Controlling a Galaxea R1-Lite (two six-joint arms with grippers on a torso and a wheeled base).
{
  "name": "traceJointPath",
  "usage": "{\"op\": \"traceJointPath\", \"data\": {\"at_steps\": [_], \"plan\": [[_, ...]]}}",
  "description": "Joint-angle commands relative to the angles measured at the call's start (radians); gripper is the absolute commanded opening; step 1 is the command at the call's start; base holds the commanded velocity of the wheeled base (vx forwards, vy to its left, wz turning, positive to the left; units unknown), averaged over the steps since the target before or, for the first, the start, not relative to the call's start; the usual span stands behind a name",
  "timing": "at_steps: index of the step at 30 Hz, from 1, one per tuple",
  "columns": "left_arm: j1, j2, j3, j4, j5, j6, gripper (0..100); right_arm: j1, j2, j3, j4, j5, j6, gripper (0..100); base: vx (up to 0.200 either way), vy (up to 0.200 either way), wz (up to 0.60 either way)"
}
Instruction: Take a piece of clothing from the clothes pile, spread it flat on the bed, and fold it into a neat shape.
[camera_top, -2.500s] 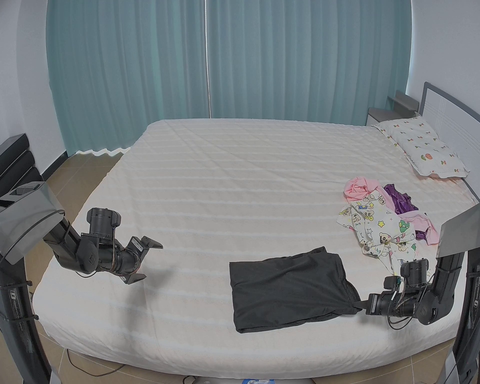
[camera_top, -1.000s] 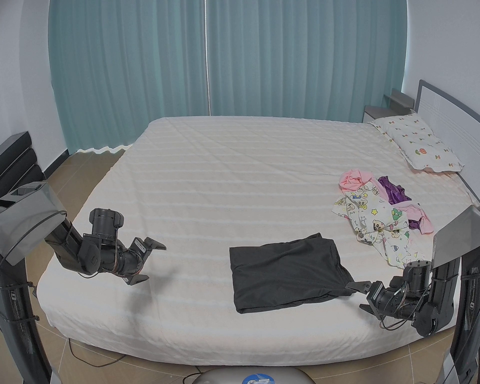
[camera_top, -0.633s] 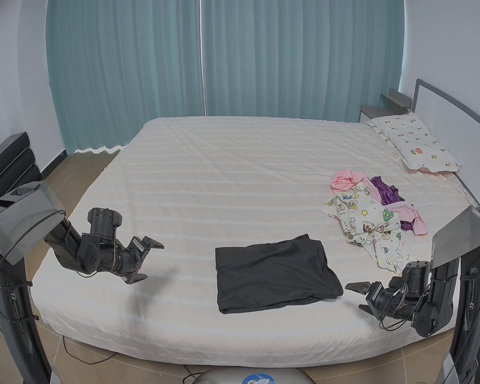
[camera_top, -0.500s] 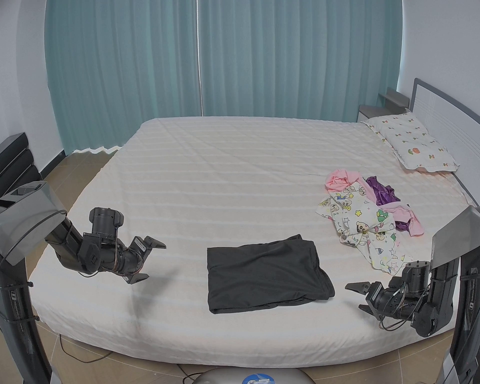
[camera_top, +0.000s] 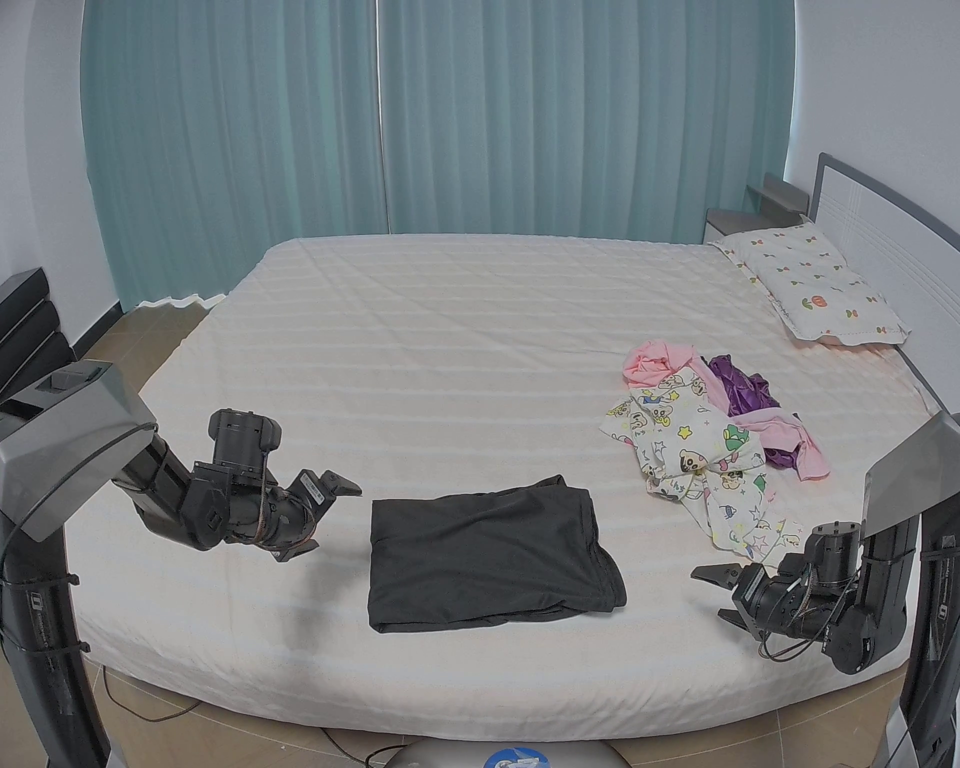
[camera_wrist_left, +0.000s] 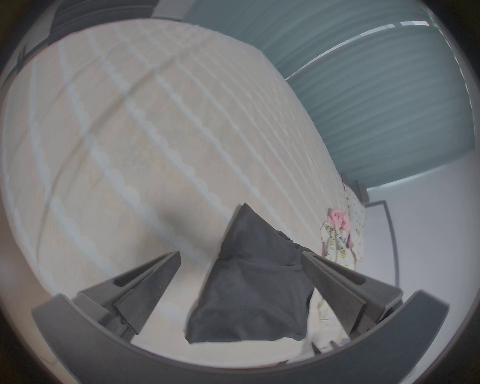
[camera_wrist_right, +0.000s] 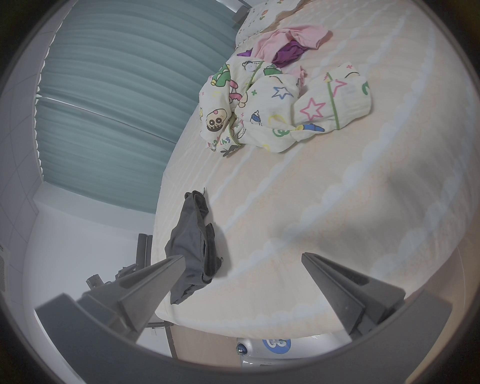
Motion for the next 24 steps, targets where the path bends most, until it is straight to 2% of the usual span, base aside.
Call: {"op": "traceJointPath", "data": {"at_steps": [1, 6, 16, 24], "plan": [[-0.057, 0.073, -0.029, -0.002, 0.022, 0.082, 100, 0.0, 0.001, 0.001, -0.018, 0.0, -0.001, 100, 0.0, 0.0, 0.0], [-0.091, 0.131, -0.047, -0.003, 0.025, 0.162, 100, 0.0, 0.003, 0.001, -0.018, 0.0, -0.001, 100, 0.0, 0.0, 0.0], [-0.105, 0.155, -0.058, -0.003, 0.013, 0.27, 100, 0.0, 0.003, 0.001, -0.018, -0.001, -0.001, 100, 0.0, 0.0, 0.0], [-0.131, 0.185, -0.085, -0.022, -0.004, 0.297, 100, 0.001, 0.003, 0.003, -0.018, -0.001, -0.003, 100, 0.0, 0.0, 0.0]]}}
